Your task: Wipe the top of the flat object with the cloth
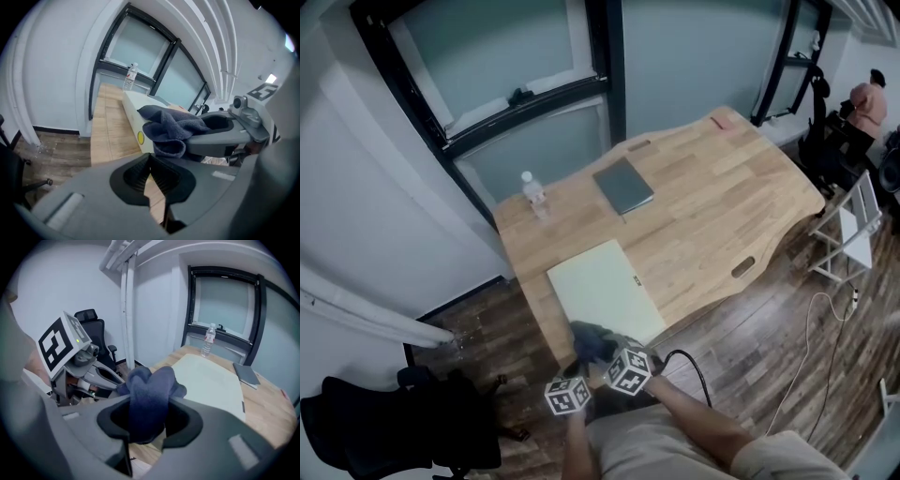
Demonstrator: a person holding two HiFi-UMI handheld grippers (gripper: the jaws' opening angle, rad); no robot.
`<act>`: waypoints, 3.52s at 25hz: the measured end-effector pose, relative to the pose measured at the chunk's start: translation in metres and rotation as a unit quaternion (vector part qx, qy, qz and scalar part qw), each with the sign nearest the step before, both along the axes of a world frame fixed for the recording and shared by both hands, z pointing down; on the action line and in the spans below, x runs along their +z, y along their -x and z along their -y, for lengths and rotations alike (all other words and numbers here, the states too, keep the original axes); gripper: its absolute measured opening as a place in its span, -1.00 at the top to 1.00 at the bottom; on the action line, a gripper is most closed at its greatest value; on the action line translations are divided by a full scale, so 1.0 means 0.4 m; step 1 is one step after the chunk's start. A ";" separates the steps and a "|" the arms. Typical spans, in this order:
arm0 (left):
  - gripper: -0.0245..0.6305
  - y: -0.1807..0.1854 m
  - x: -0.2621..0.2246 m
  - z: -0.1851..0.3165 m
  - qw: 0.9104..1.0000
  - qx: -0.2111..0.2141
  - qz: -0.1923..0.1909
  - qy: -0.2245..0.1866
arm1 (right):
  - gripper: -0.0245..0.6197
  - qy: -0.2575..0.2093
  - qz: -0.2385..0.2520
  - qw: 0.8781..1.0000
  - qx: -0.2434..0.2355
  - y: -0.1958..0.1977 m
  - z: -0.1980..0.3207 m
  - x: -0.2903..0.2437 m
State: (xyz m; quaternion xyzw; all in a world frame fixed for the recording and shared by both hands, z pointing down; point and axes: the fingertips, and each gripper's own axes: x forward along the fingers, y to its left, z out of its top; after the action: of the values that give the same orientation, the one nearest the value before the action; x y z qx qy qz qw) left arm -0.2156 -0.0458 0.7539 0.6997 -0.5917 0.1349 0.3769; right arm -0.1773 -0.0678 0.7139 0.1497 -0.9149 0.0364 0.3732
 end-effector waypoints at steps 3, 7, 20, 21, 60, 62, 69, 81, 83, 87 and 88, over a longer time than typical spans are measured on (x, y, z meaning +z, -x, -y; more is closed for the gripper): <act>0.90 0.011 0.001 -0.006 1.000 -0.015 -0.001 -0.002 | 0.47 -0.007 -0.001 1.000 -0.009 -0.012 -0.017 0.003; 0.90 0.015 -0.008 0.002 1.000 -0.024 0.001 -0.009 | 0.47 -0.006 0.001 1.000 -0.008 -0.027 -0.026 0.003; 0.90 0.004 -0.056 0.022 0.997 -0.036 0.055 -0.042 | 0.47 -0.003 -0.001 0.997 0.079 -0.159 0.026 0.011; 0.90 0.001 -0.058 0.024 0.997 -0.035 0.054 -0.044 | 0.47 -0.003 0.000 0.996 0.091 -0.174 0.038 0.012; 0.90 0.198 -0.336 -0.277 0.982 0.099 0.045 -0.156 | 0.46 0.047 0.113 0.856 0.502 -0.279 -0.343 -0.109; 0.90 0.193 -0.356 -0.301 0.982 0.094 0.029 -0.162 | 0.46 0.061 0.133 0.840 0.522 -0.251 -0.404 -0.114; 0.90 0.153 -0.396 -0.411 0.975 0.124 0.002 -0.182 | 0.47 0.026 0.165 0.828 0.536 -0.240 -0.544 -0.162; 0.90 0.129 -0.457 -0.448 0.956 0.186 0.029 -0.224 | 0.48 -0.024 0.179 0.841 0.510 -0.240 -0.539 -0.265; 0.90 0.137 -0.461 -0.449 0.957 0.187 0.027 -0.220 | 0.48 -0.028 0.177 0.844 0.506 -0.236 -0.528 -0.279; 0.90 0.156 -0.465 -0.438 0.959 0.179 0.032 -0.217 | 0.48 -0.038 0.175 0.847 0.500 -0.235 -0.508 -0.298; 0.90 0.159 -0.464 -0.436 0.960 0.177 0.033 -0.216 | 0.48 -0.040 0.174 0.848 0.500 -0.236 -0.506 -0.299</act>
State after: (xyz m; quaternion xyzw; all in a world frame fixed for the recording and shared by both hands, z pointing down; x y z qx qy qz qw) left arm -0.2792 0.1287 0.5681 0.8531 -0.4855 0.0913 0.1678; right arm -0.0831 0.1347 0.5942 0.5927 -0.7669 0.2068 0.1333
